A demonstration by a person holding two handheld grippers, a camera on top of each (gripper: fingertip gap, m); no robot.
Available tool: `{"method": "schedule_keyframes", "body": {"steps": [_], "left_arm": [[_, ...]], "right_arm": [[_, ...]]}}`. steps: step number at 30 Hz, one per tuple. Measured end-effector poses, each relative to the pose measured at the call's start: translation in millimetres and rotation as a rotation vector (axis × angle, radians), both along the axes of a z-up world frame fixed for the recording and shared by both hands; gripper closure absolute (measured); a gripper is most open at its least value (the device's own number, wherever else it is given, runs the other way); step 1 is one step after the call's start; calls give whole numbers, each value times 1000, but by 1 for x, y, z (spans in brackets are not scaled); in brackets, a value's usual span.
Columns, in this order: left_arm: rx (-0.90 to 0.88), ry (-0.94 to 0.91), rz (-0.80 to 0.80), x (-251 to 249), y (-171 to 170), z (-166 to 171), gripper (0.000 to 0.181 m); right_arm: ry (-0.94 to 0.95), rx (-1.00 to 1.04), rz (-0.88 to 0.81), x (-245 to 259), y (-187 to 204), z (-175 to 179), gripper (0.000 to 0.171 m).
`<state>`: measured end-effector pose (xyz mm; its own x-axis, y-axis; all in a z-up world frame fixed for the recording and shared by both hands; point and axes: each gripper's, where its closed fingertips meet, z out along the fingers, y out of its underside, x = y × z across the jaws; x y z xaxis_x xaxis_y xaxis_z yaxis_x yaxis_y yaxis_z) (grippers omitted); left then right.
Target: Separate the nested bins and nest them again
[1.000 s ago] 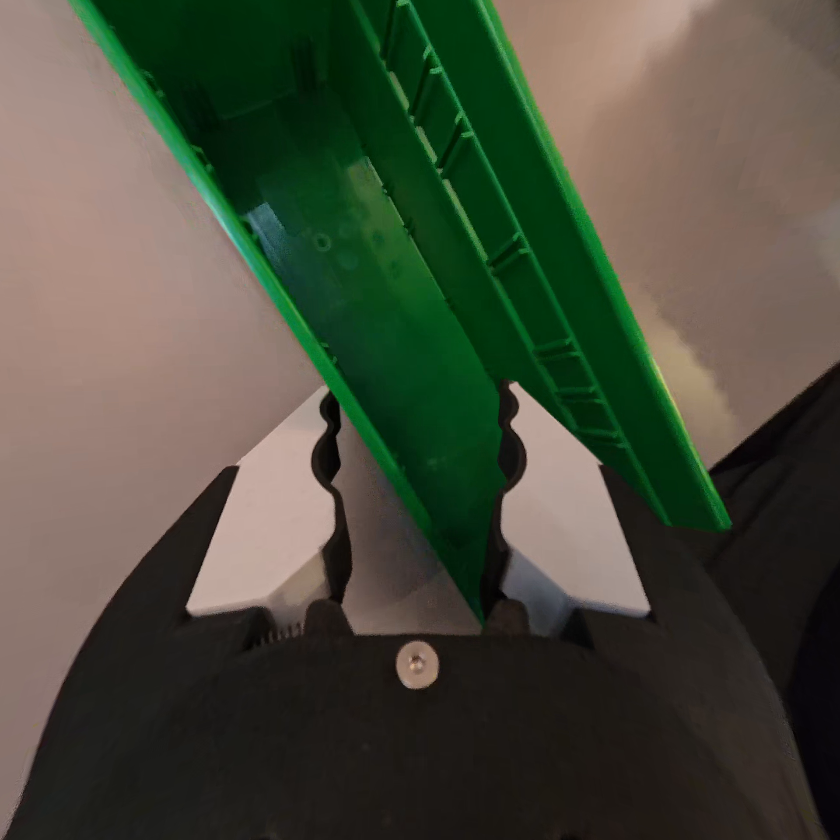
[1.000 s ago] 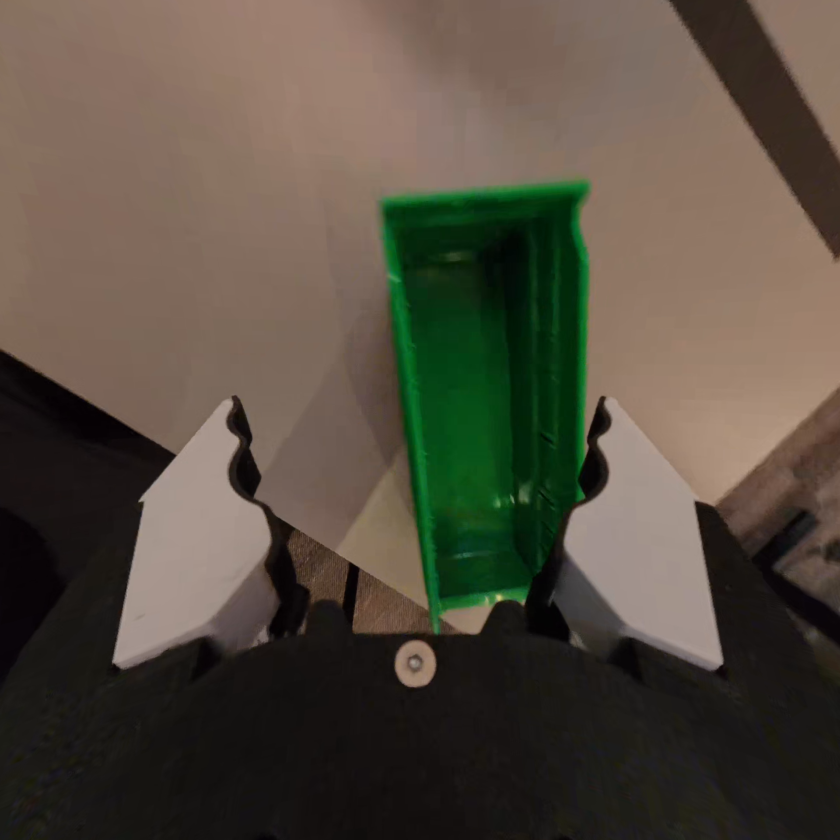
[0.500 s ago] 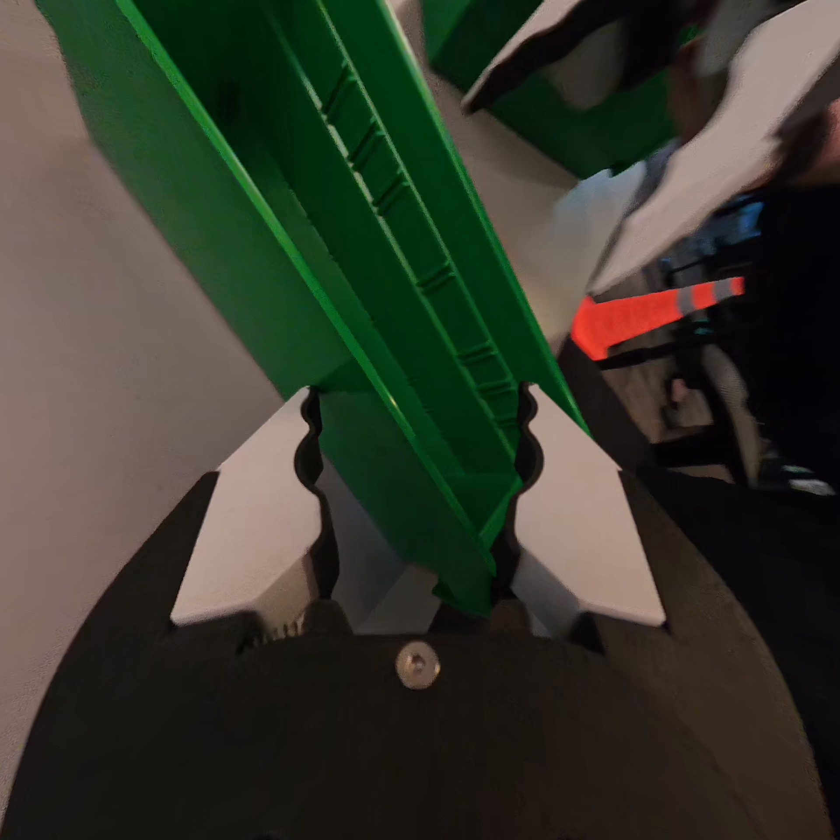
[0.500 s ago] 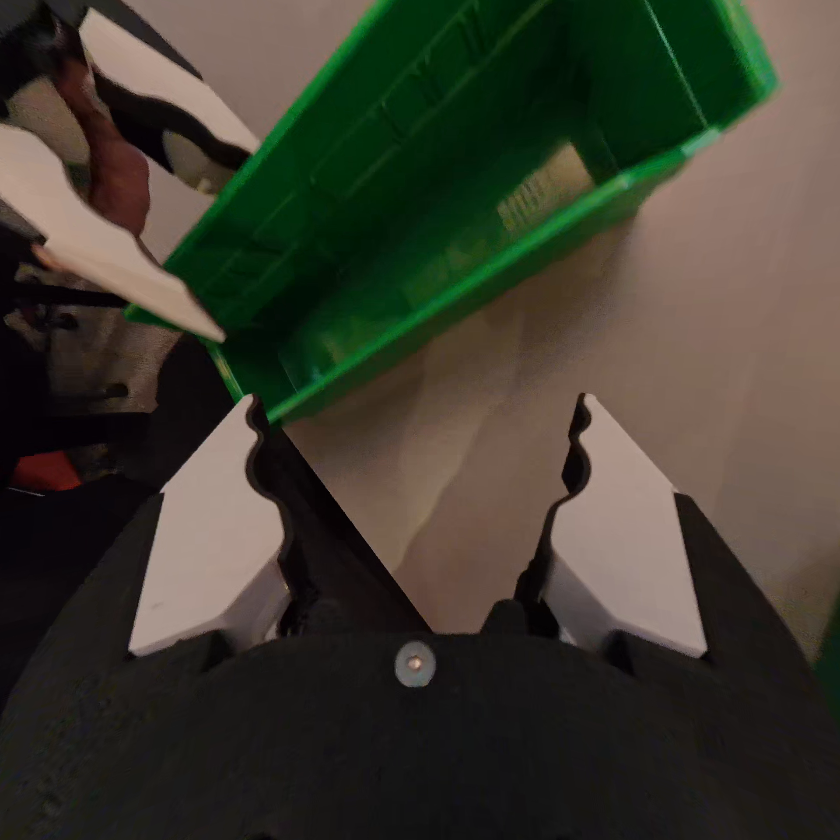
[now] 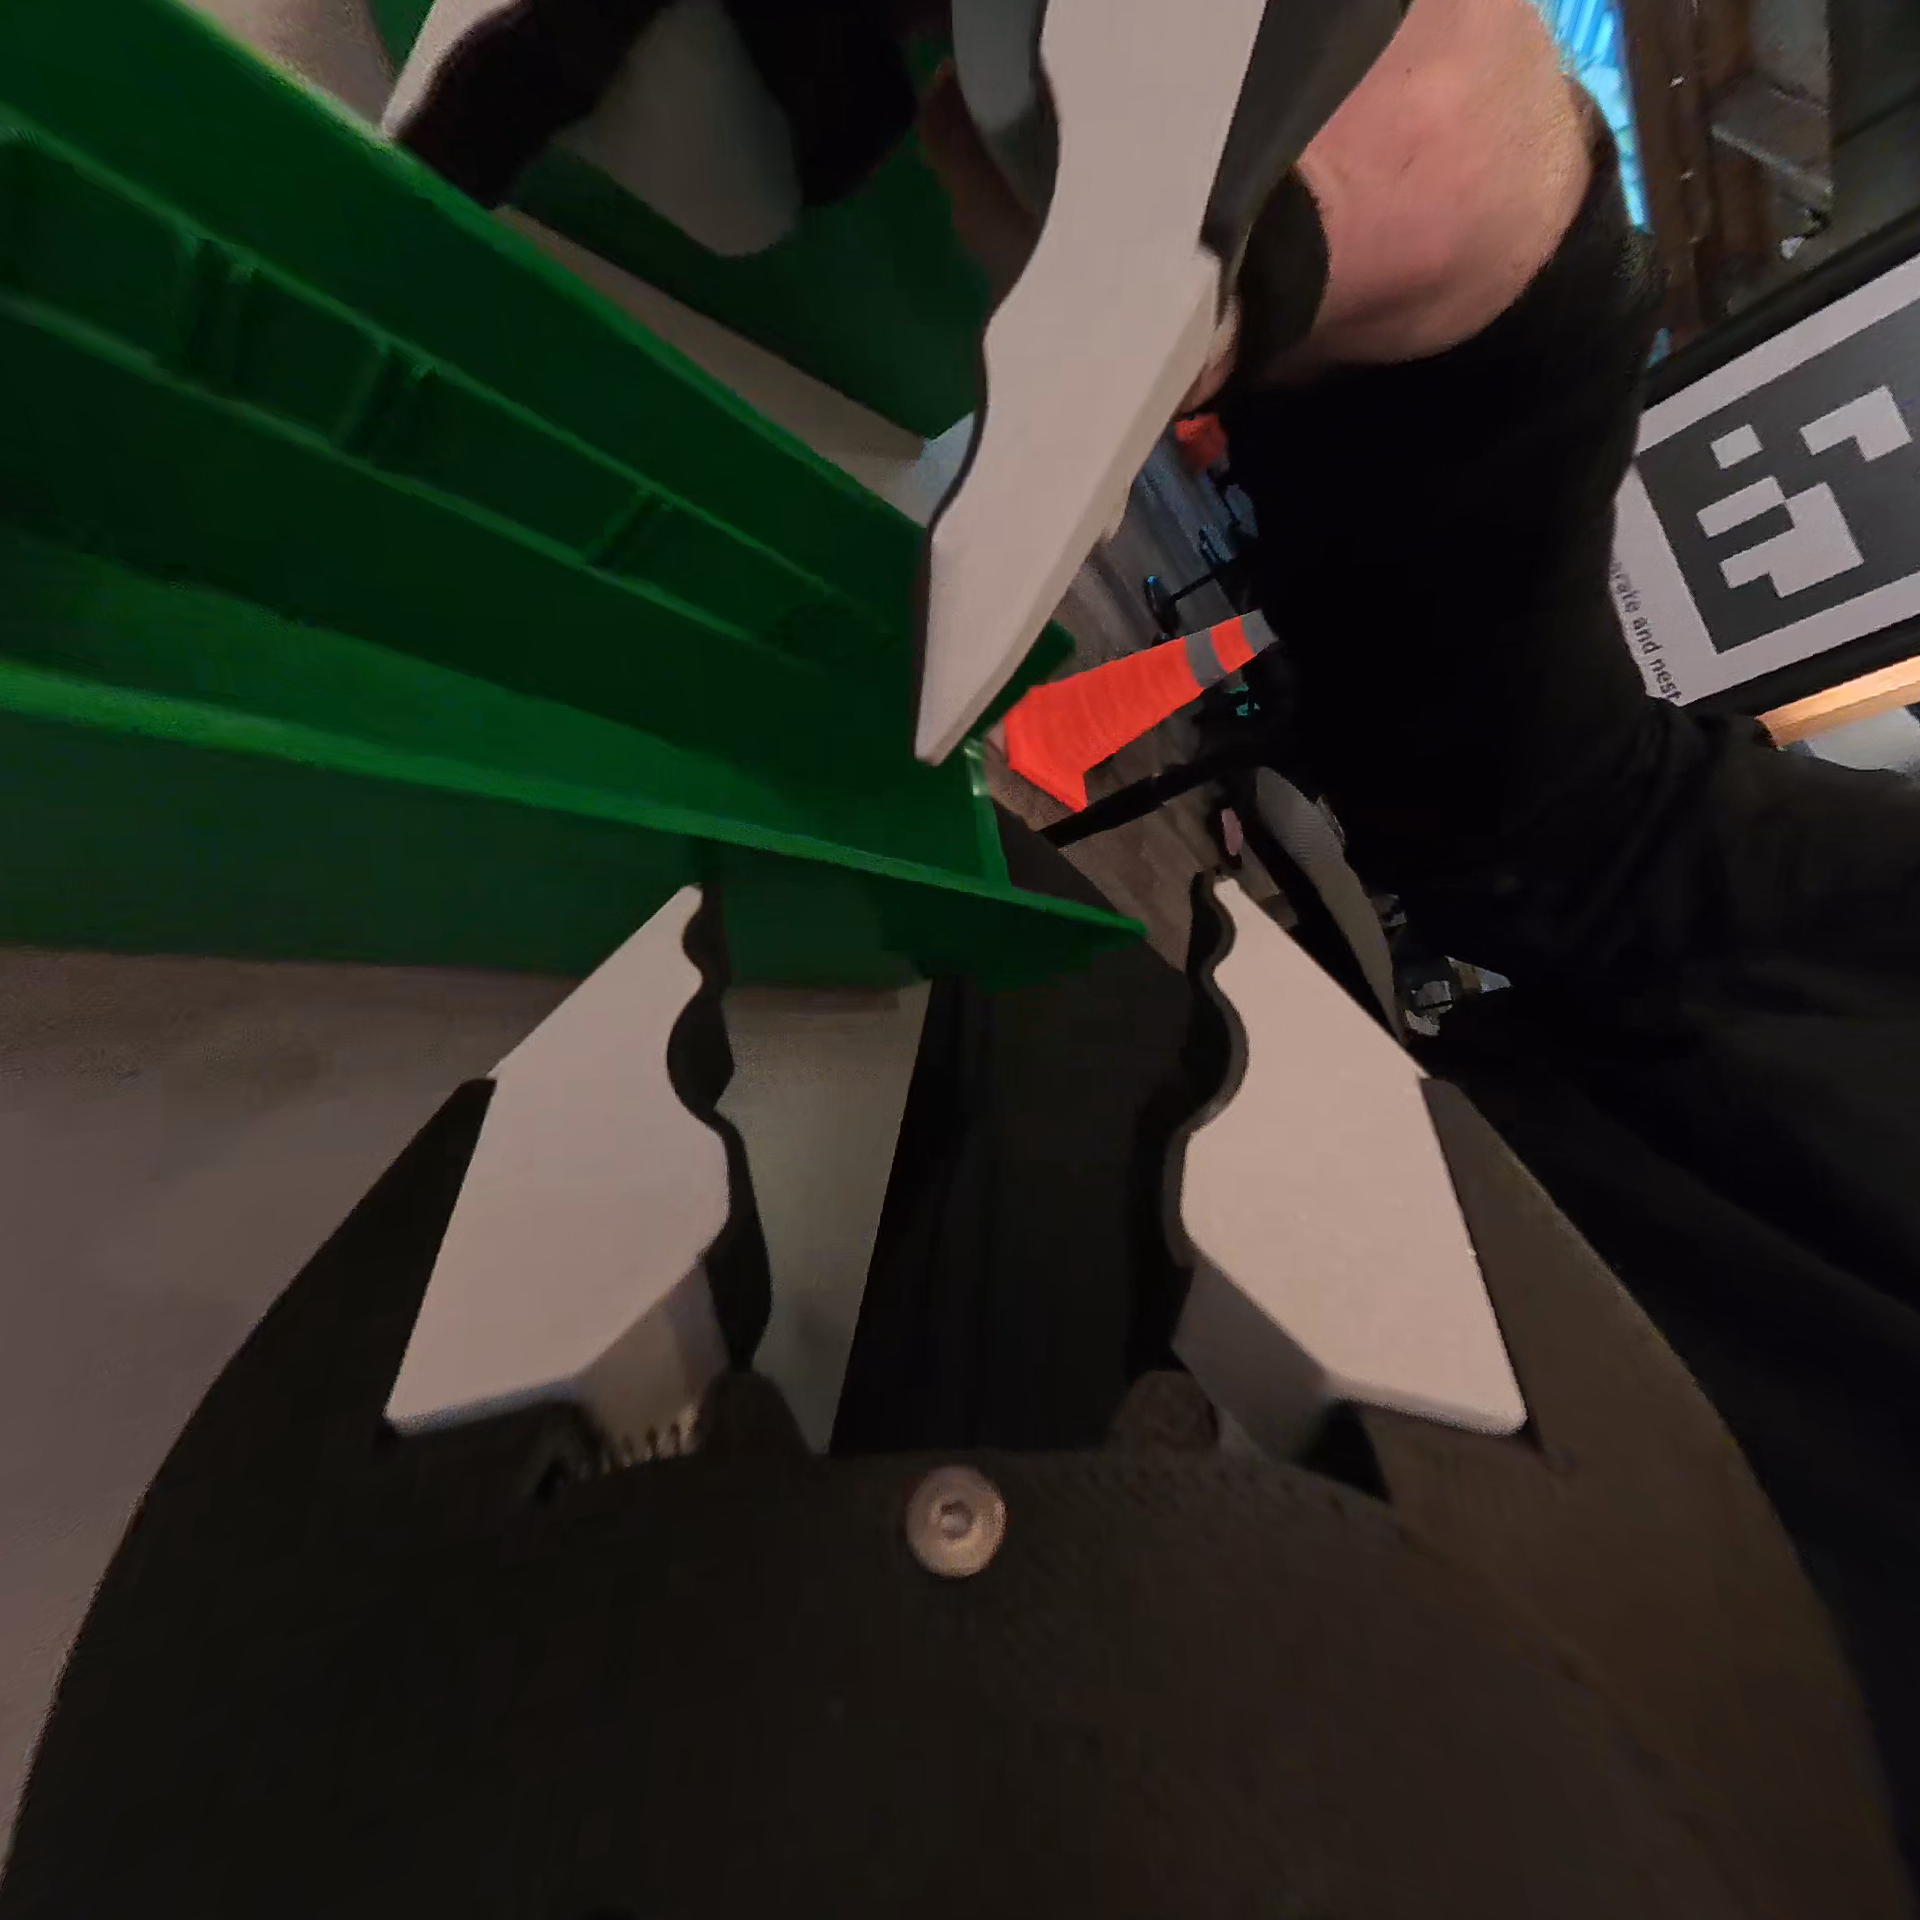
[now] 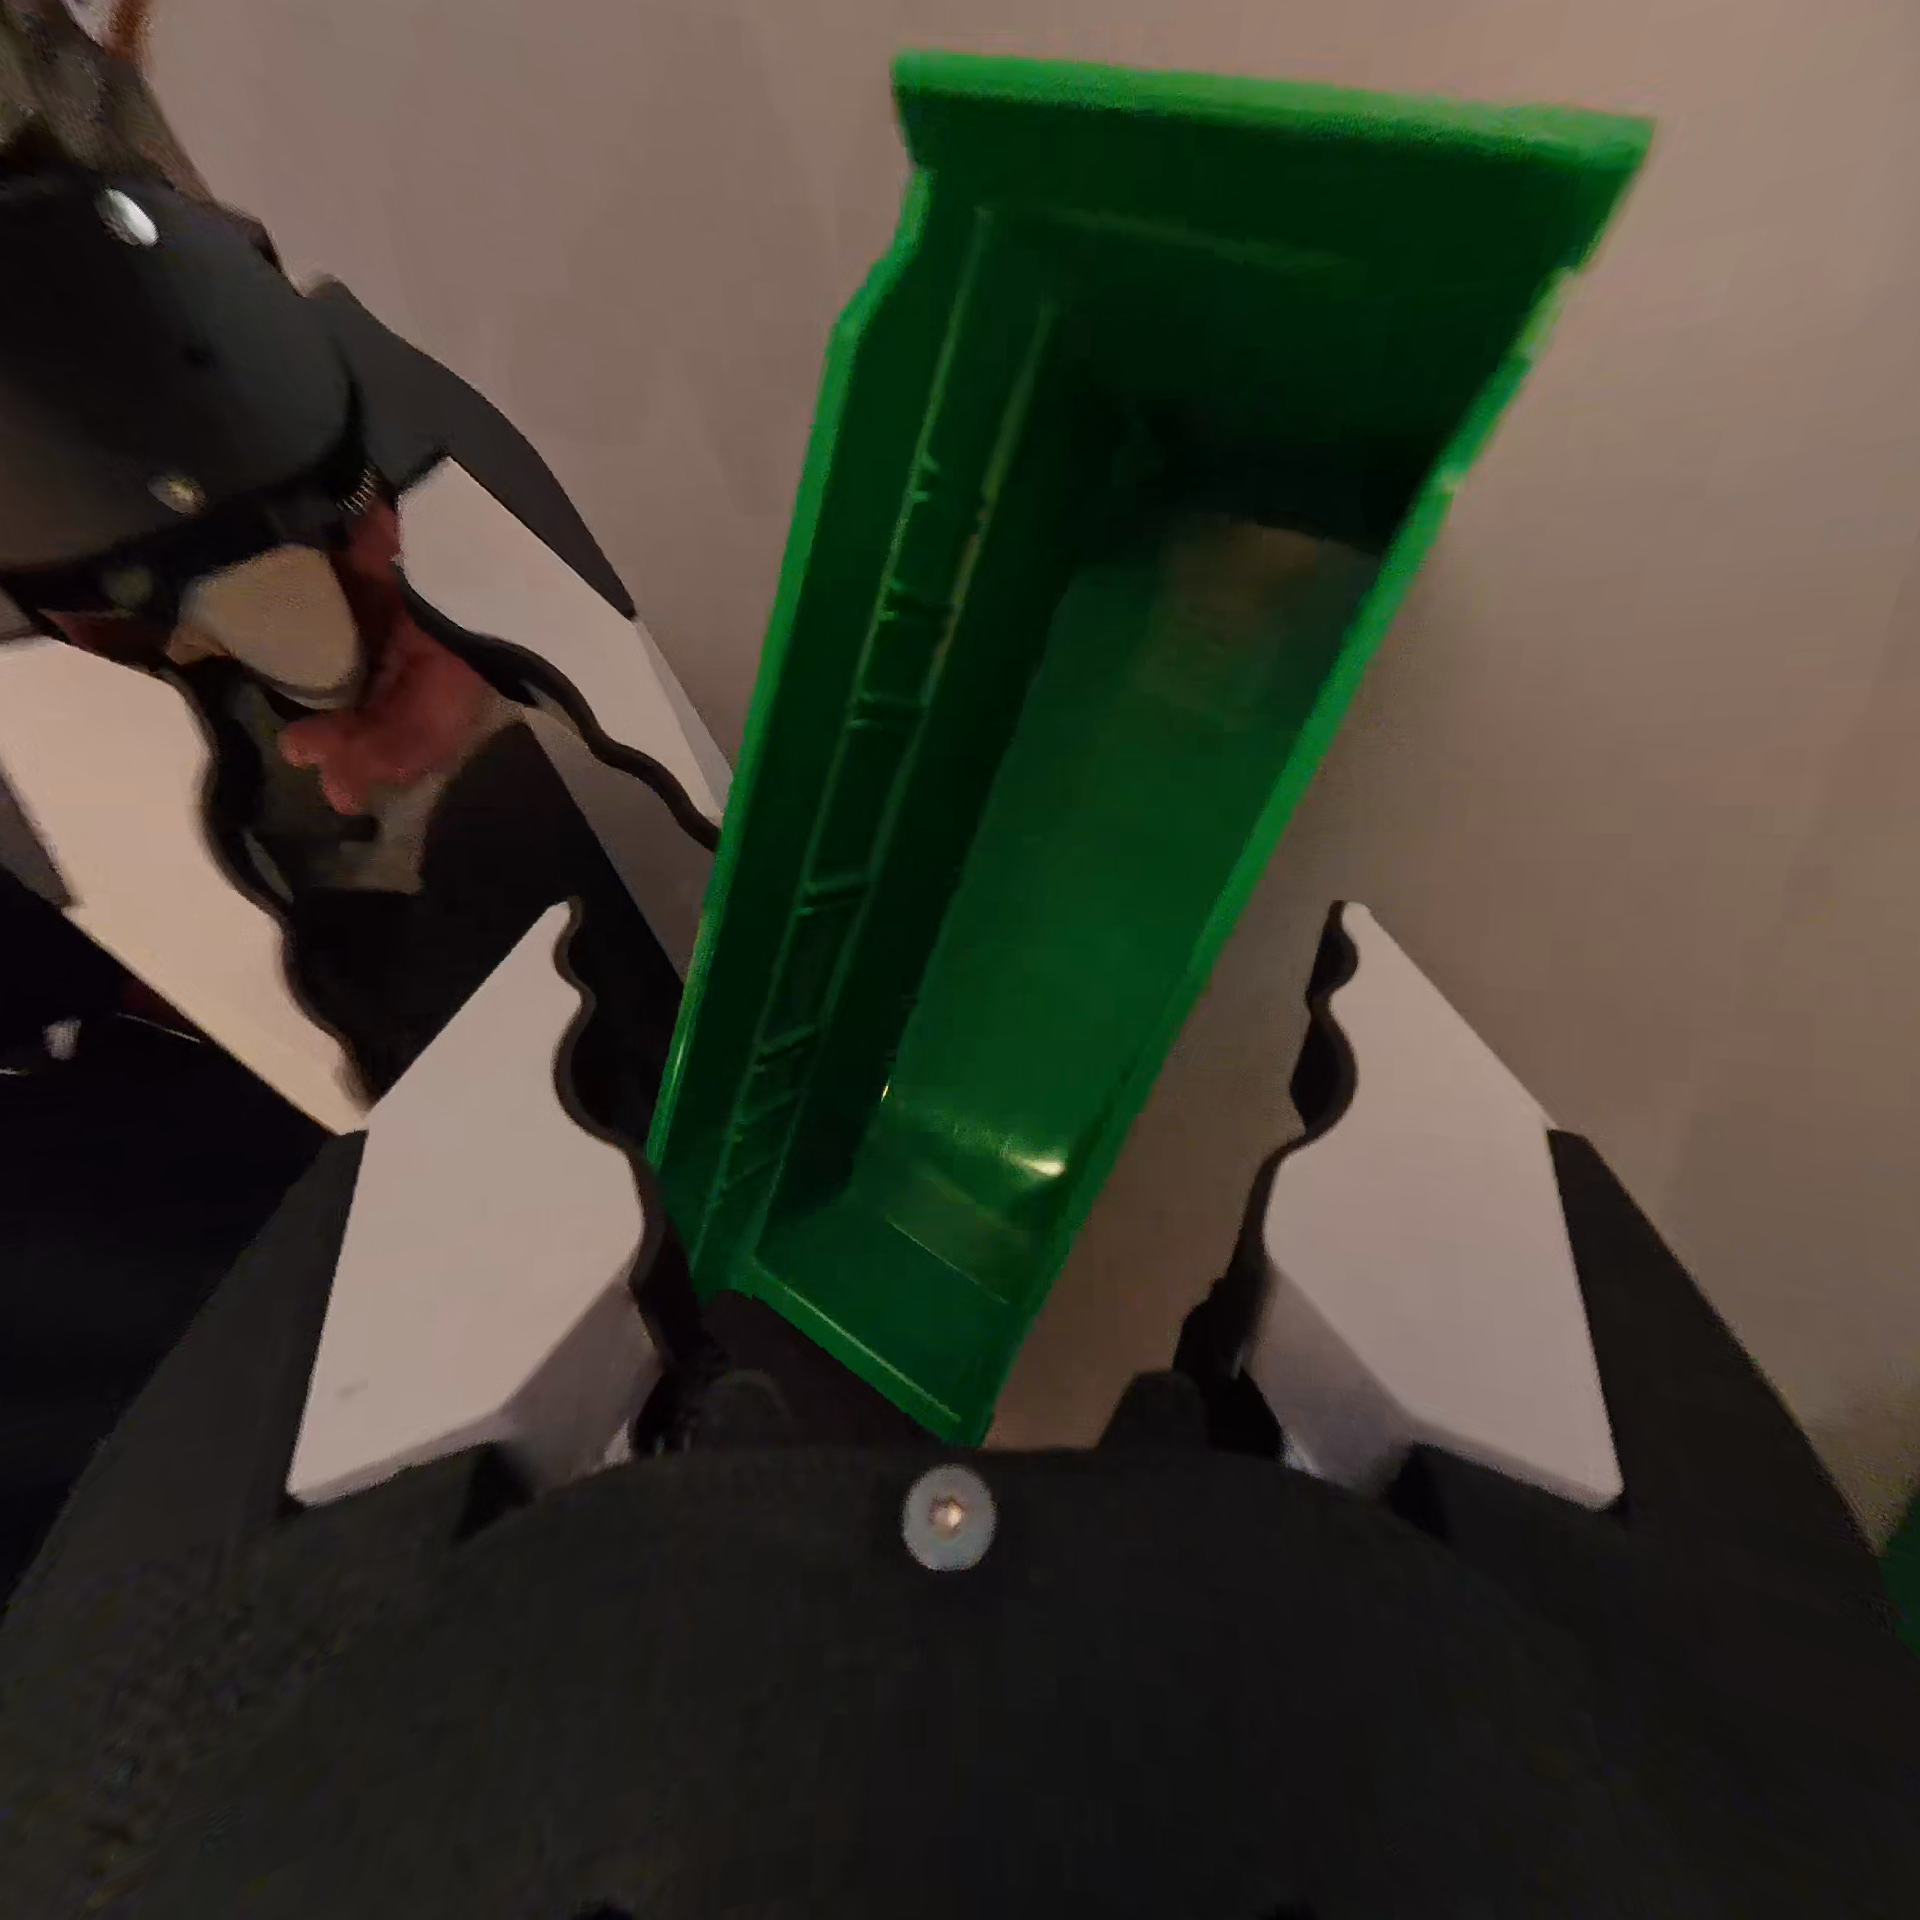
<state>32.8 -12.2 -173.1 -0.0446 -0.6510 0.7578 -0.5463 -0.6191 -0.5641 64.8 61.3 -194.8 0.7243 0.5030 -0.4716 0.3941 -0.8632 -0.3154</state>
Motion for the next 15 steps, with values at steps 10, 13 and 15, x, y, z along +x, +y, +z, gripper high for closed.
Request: {"method": "schedule_keyframes", "body": {"steps": [10, 13, 15], "left_arm": [[132, -40, -2, -59, 27, 27, 109], [144, -28, 27, -67, 35, 25, 109], [154, -26, 33, -68, 37, 25, 109]], "right_arm": [[-427, 56, 120, 5, -27, -37, 16], [-457, 29, 133, 3, -28, -51, 21], [-419, 19, 115, 0, -25, -50, 32]]}}
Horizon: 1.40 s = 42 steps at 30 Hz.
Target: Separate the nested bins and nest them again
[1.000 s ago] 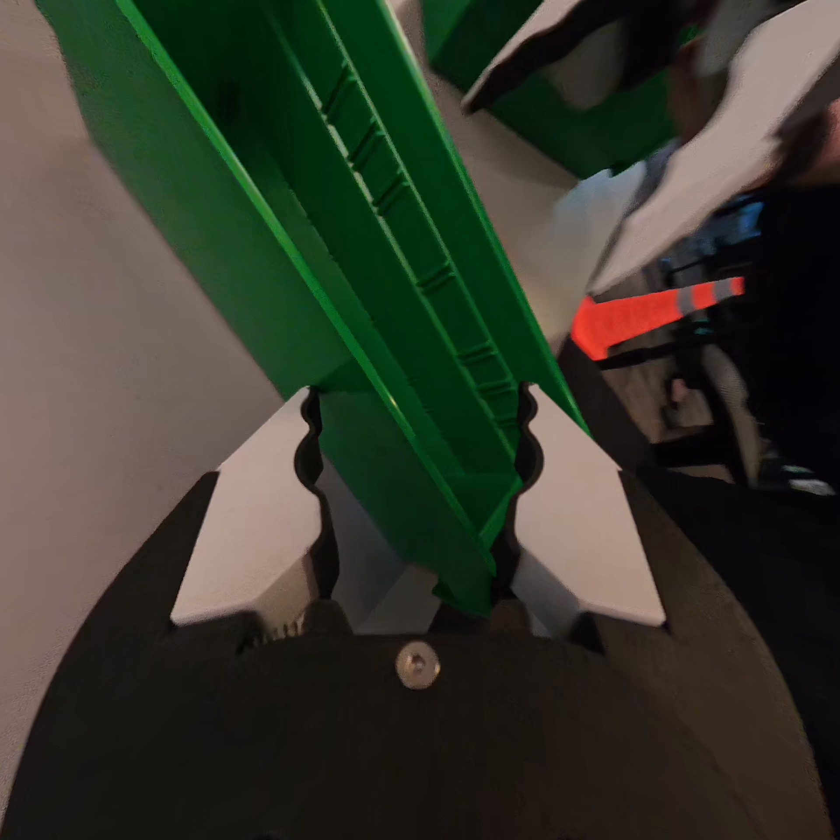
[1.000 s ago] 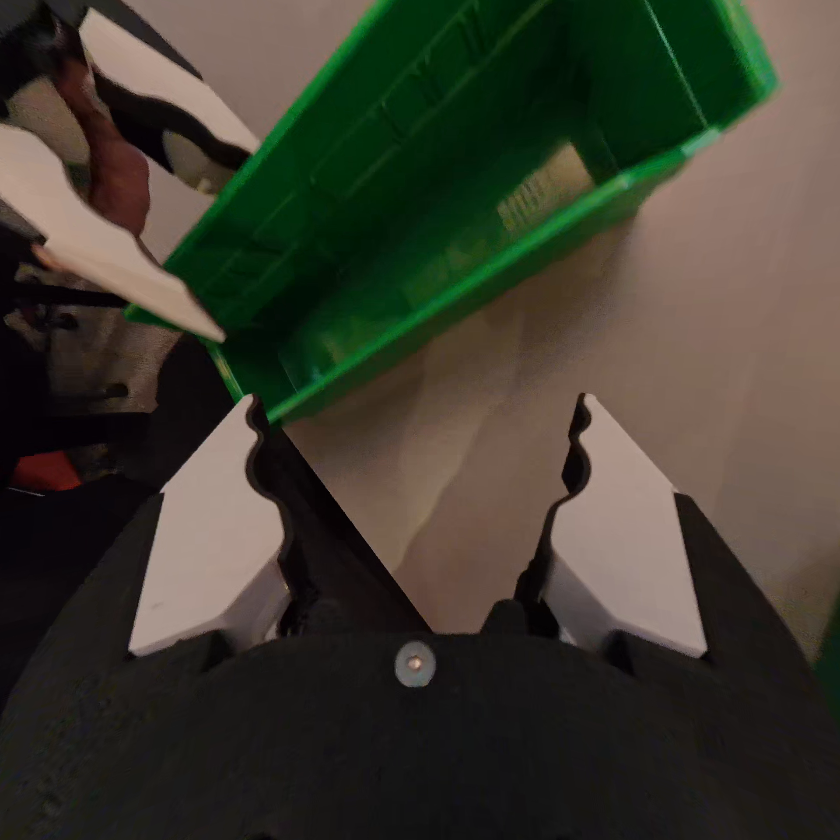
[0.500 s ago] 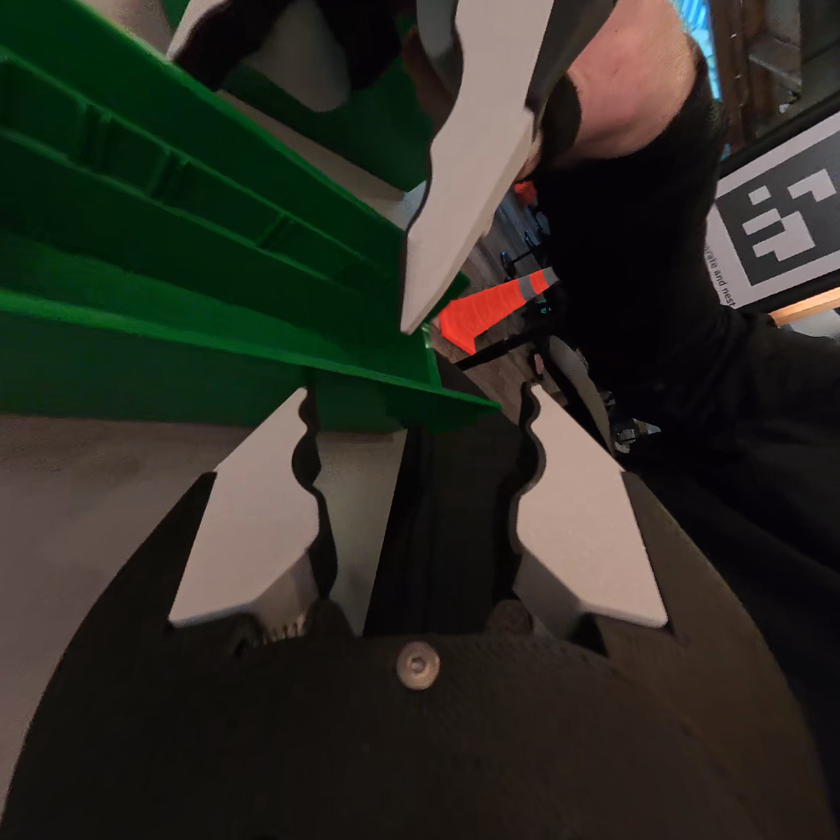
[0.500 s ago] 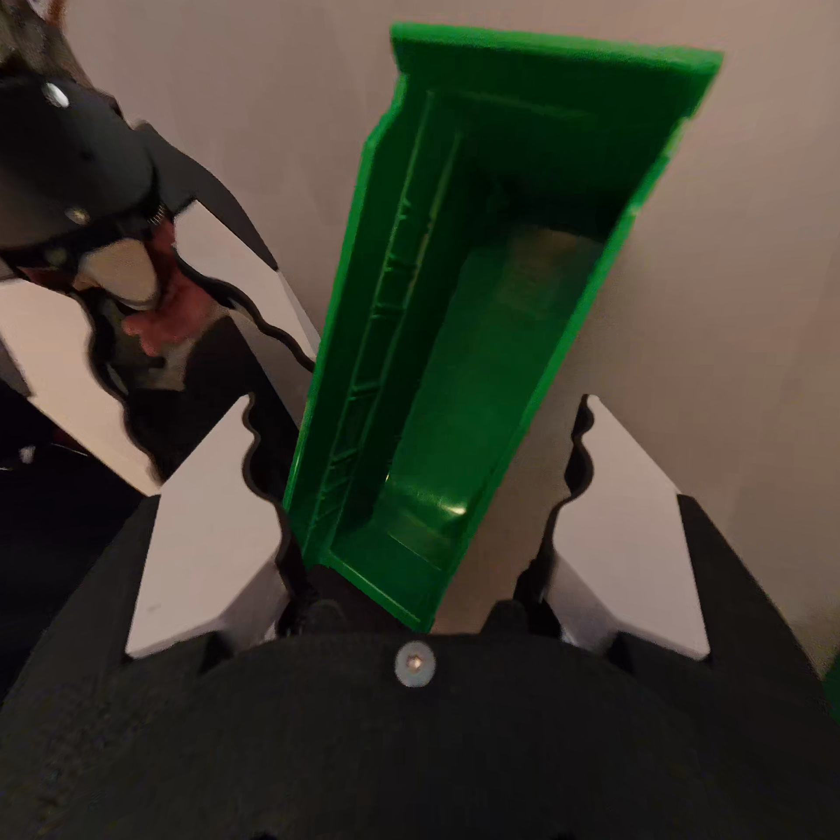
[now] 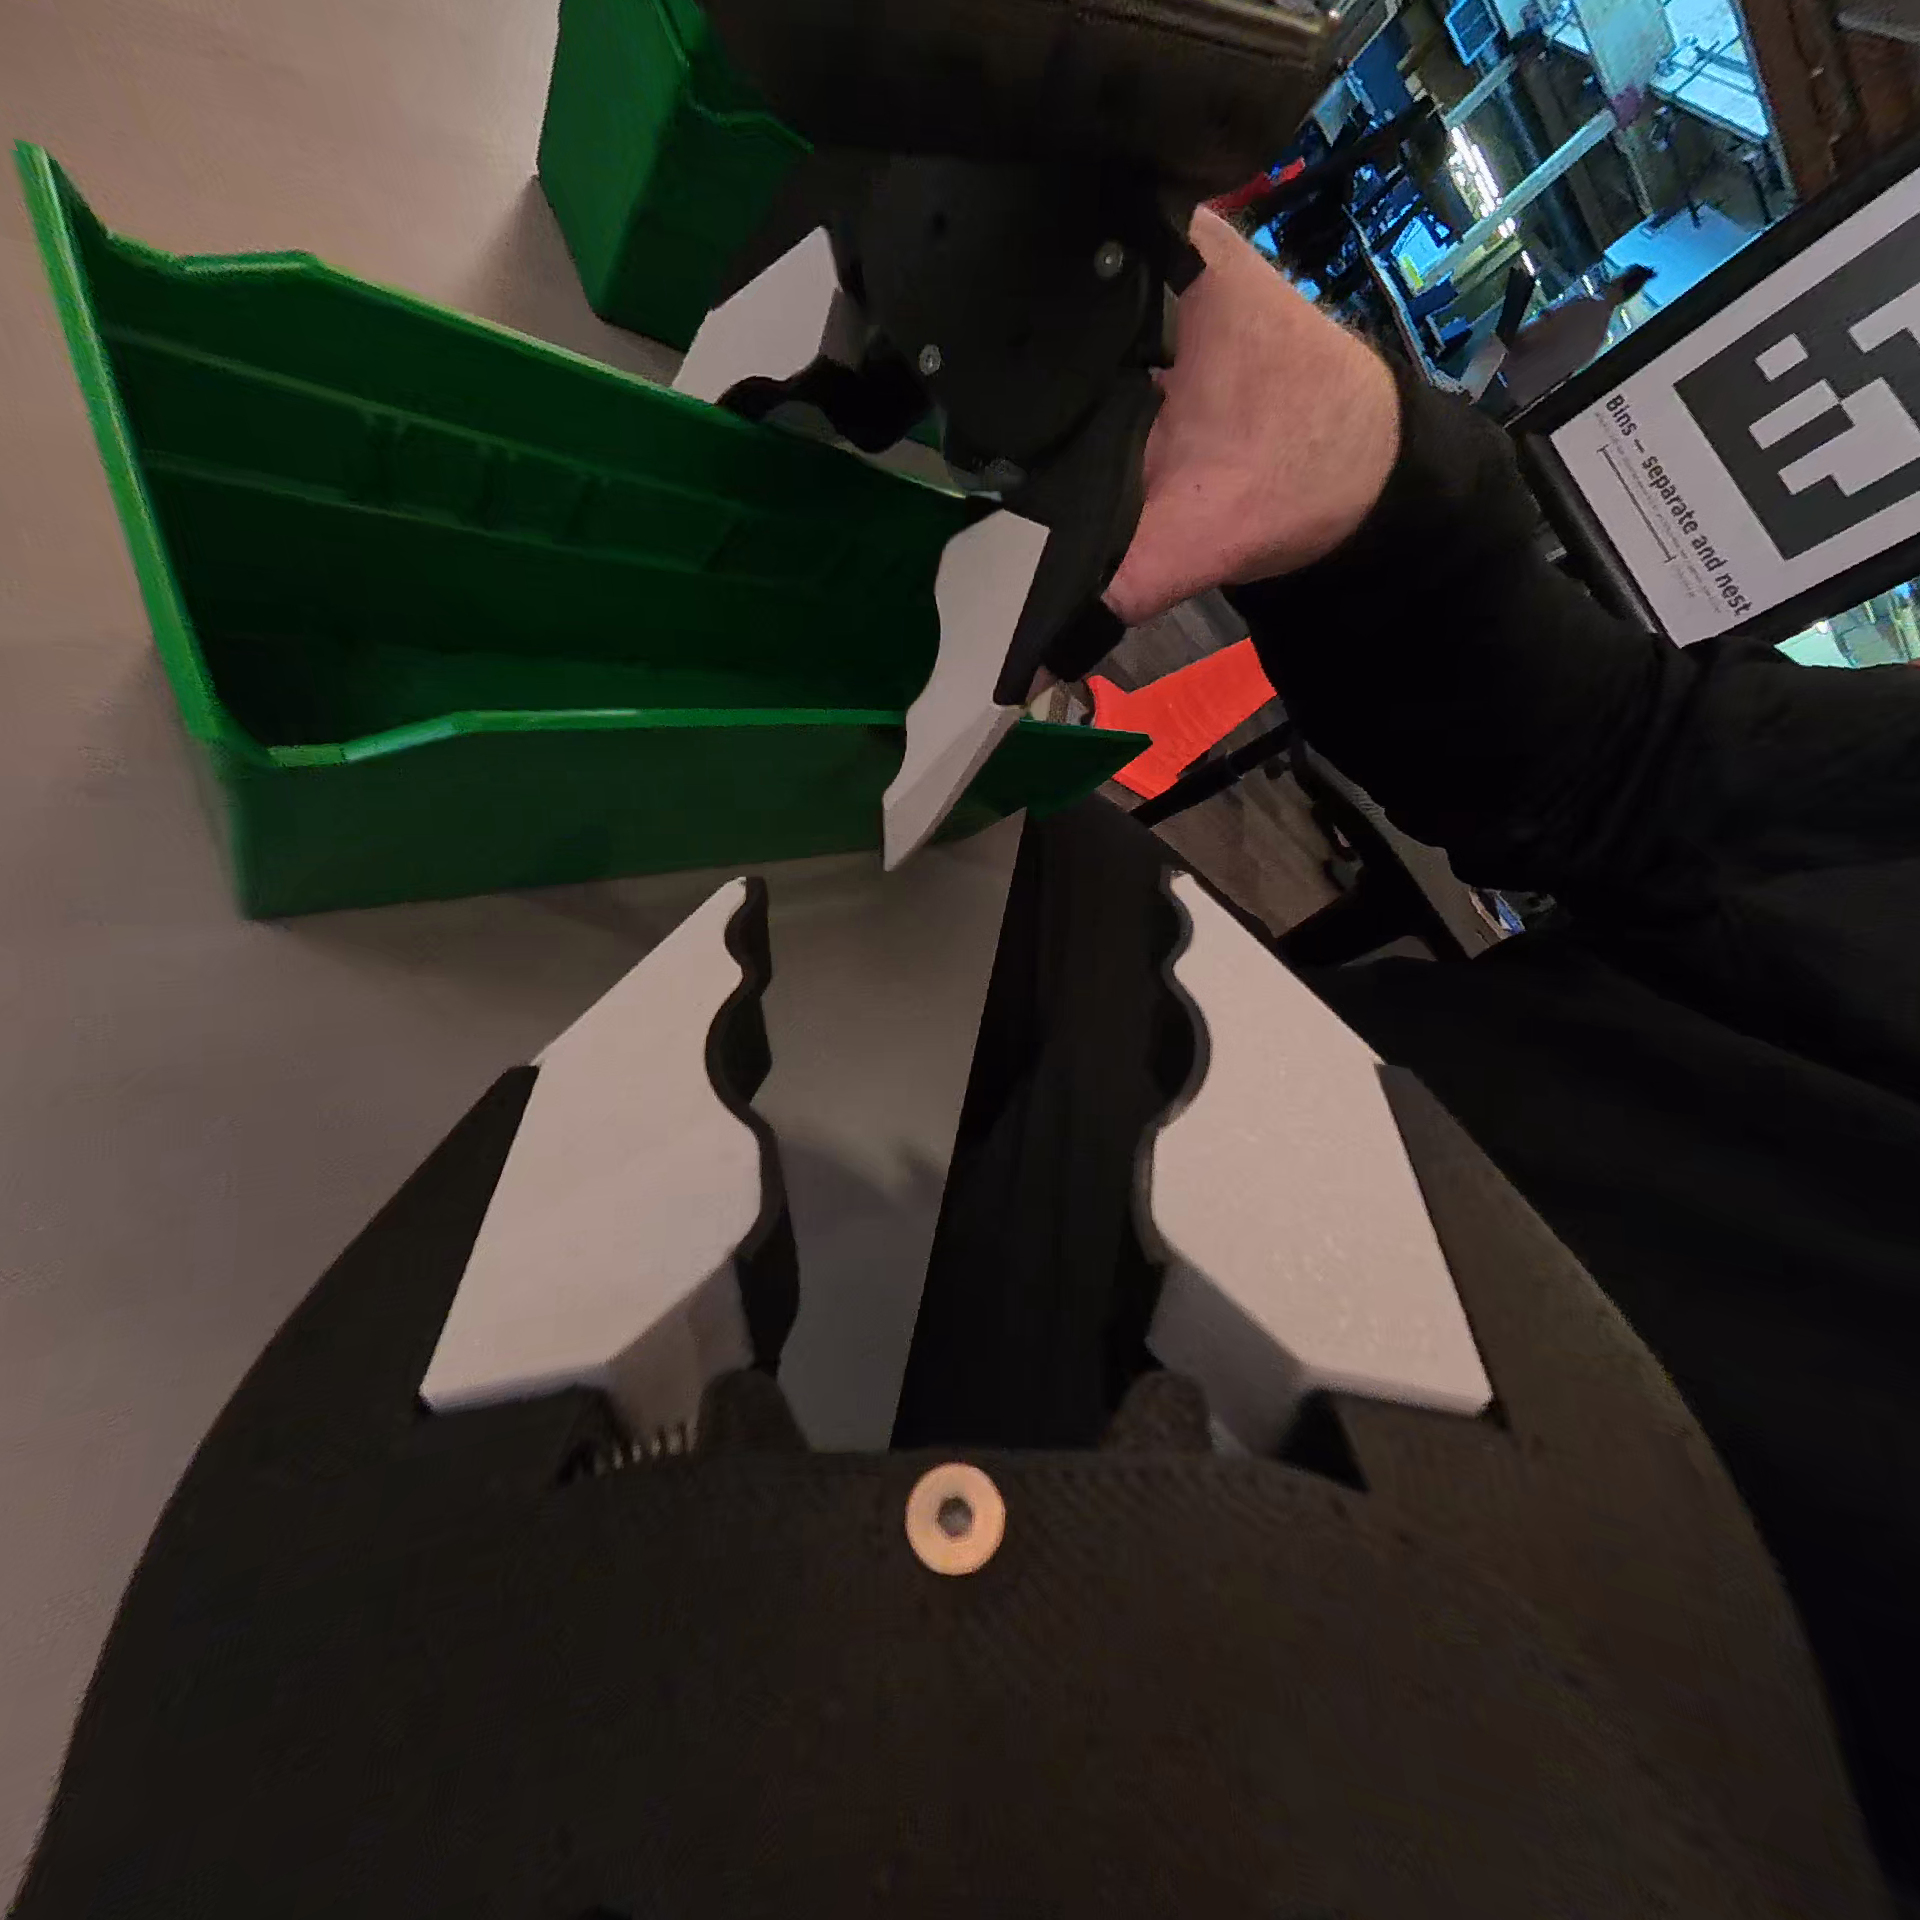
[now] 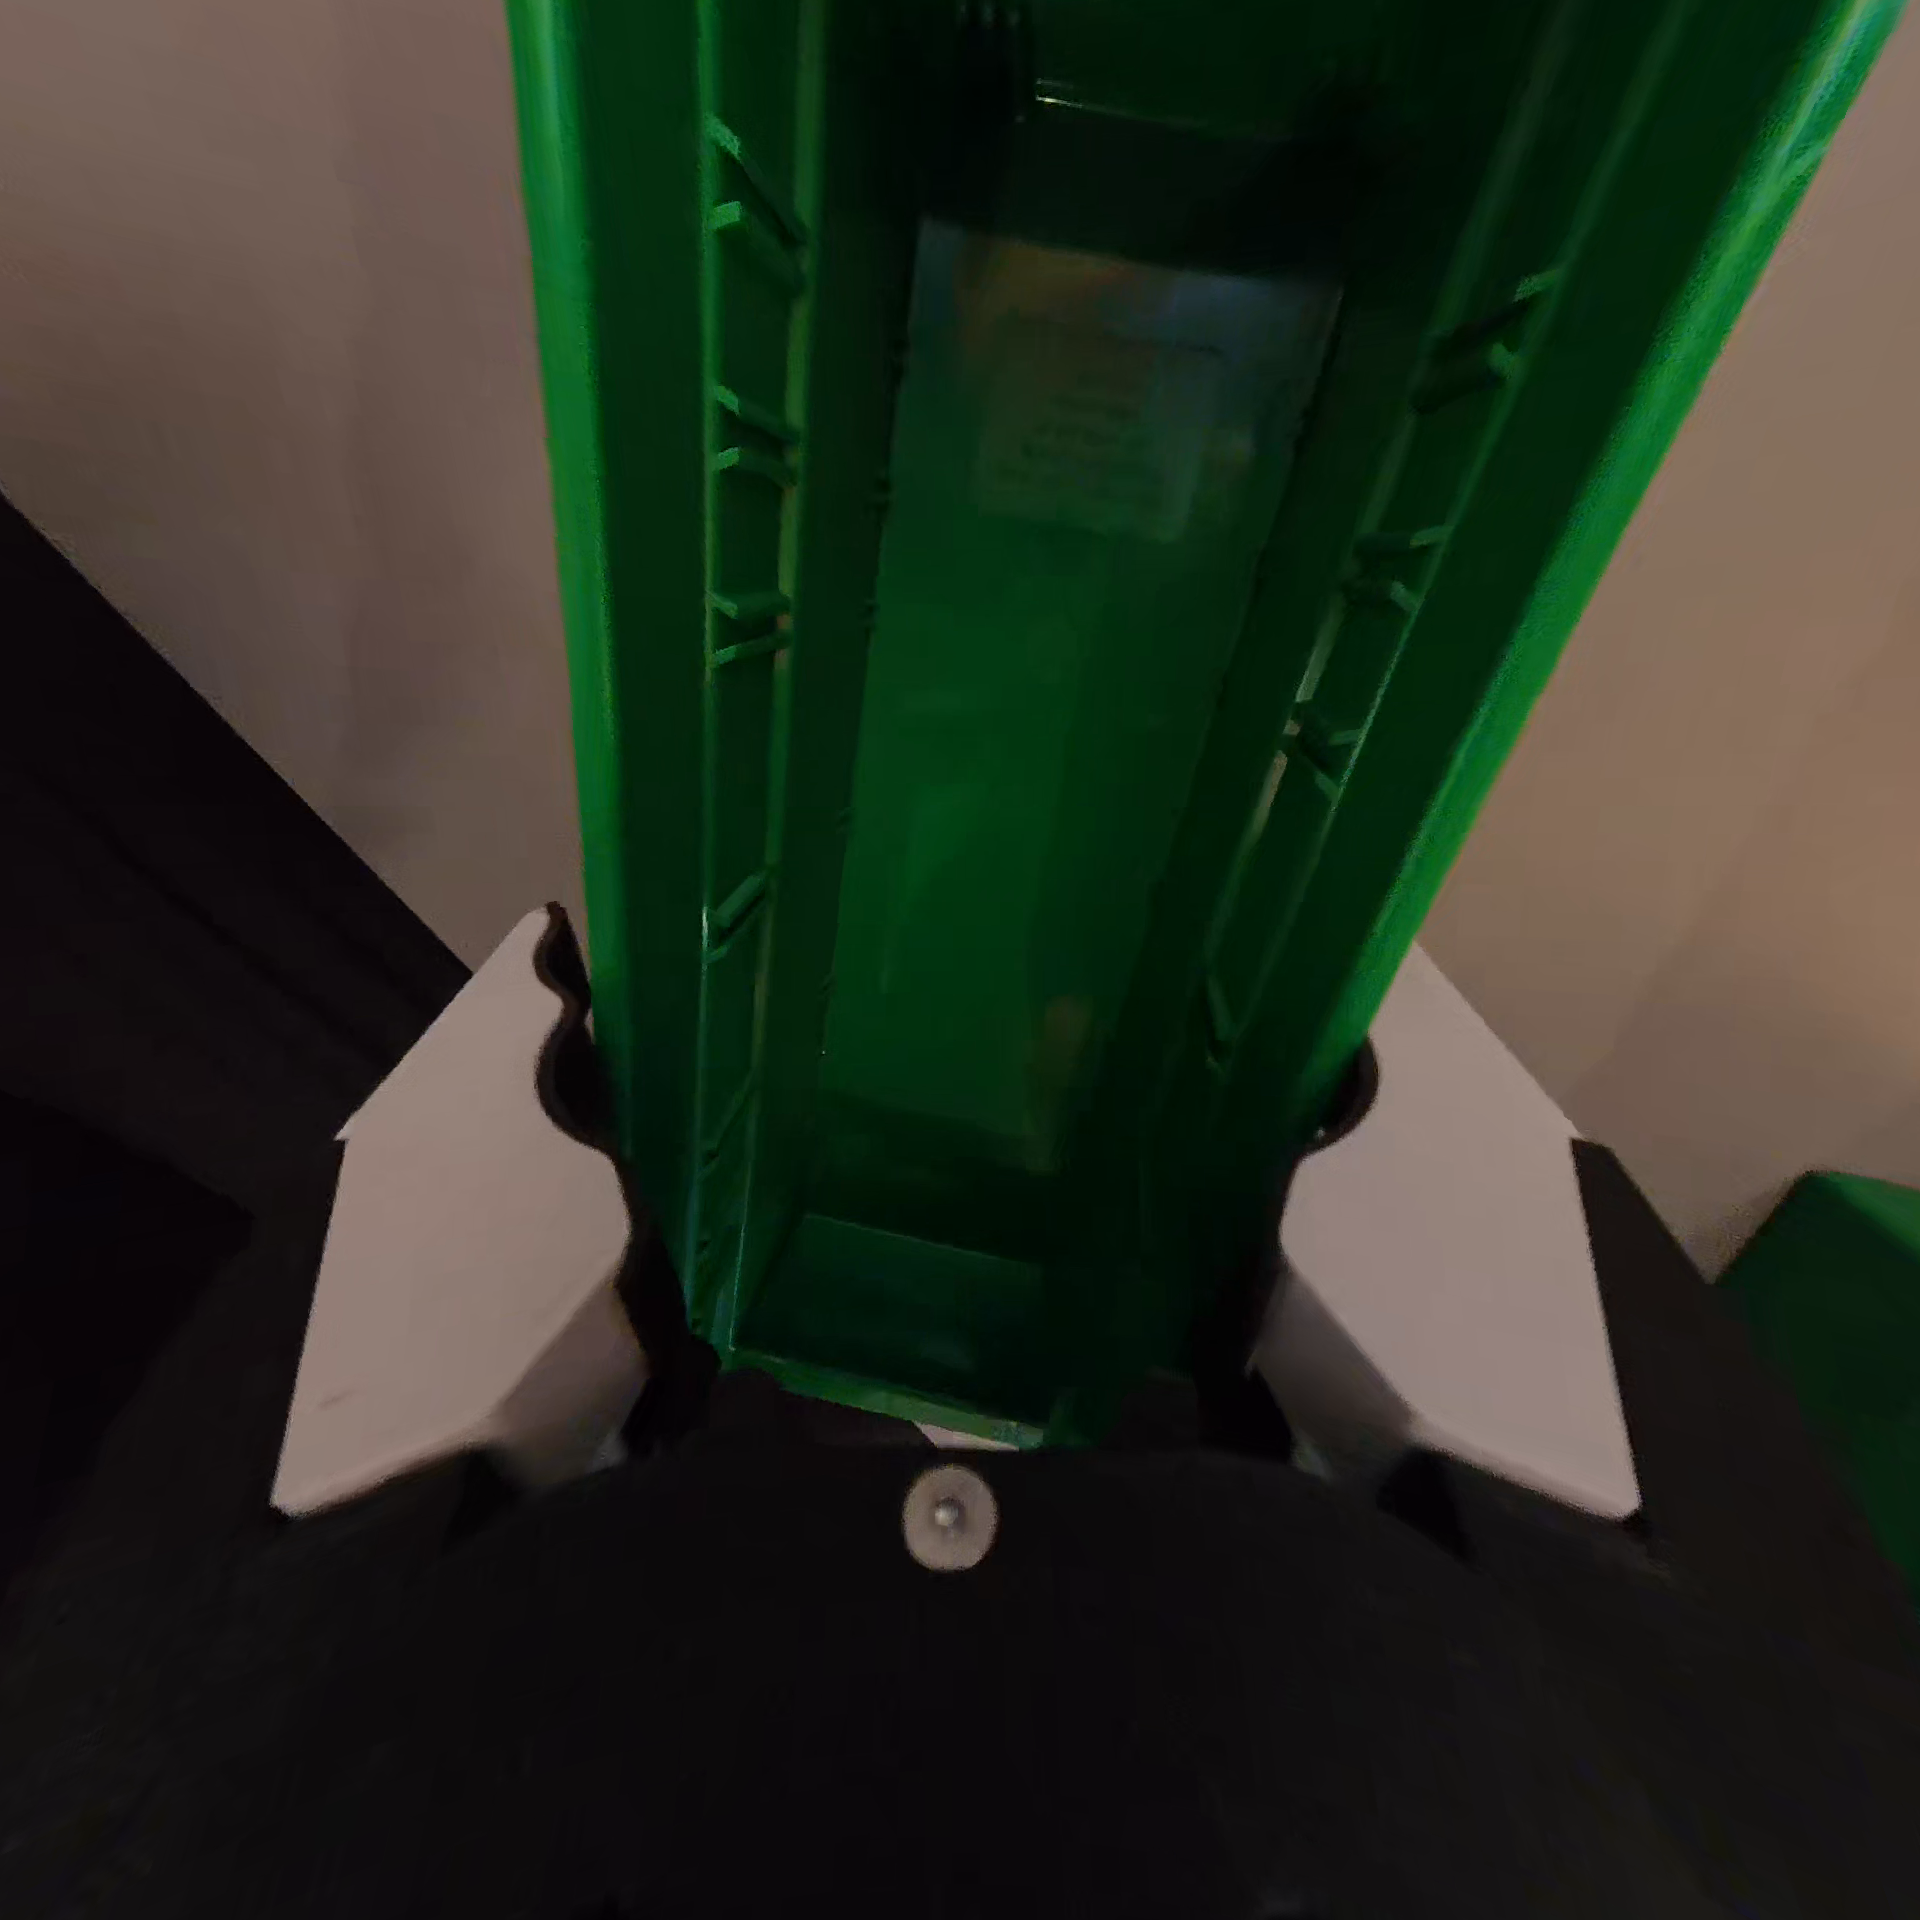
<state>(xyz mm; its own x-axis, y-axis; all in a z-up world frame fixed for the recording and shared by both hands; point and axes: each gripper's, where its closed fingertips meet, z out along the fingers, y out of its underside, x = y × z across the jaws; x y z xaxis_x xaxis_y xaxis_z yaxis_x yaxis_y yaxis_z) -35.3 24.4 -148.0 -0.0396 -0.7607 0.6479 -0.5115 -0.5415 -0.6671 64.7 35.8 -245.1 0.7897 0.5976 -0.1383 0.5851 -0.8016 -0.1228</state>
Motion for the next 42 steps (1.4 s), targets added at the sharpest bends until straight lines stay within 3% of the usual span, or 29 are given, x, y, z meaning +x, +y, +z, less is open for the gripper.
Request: {"method": "schedule_keyframes", "body": {"steps": [3, 8, 11, 17, 28, 32, 35, 42], "left_arm": [[1, 4, 15, 1, 3, -1, 108], [-3, 16, 18, 3, 4, -5, 107], [0, 16, 14, 3, 3, -5, 107], [9, 28, 16, 2, 3, -7, 107], [9, 34, 15, 1, 3, -9, 108], [9, 27, 8, 2, 2, -8, 108], [11, 30, 4, 2, 1, -10, 107], [0, 36, 5, 4, 1, -13, 108]], "right_arm": [[8, -9, -9, 1, 0, 2, 38], [-29, 14, -35, 3, -2, 5, 17], [-106, 37, -41, 9, 0, 2, 15], [-114, 54, -41, 13, 5, 4, 47], [26, 46, -67, 24, 9, 22, 64], [58, 83, -62, 39, 10, 56, 65], [94, 122, -51, 62, 9, 102, 65], [-36, 235, -40, 173, -10, 206, 63]]}}
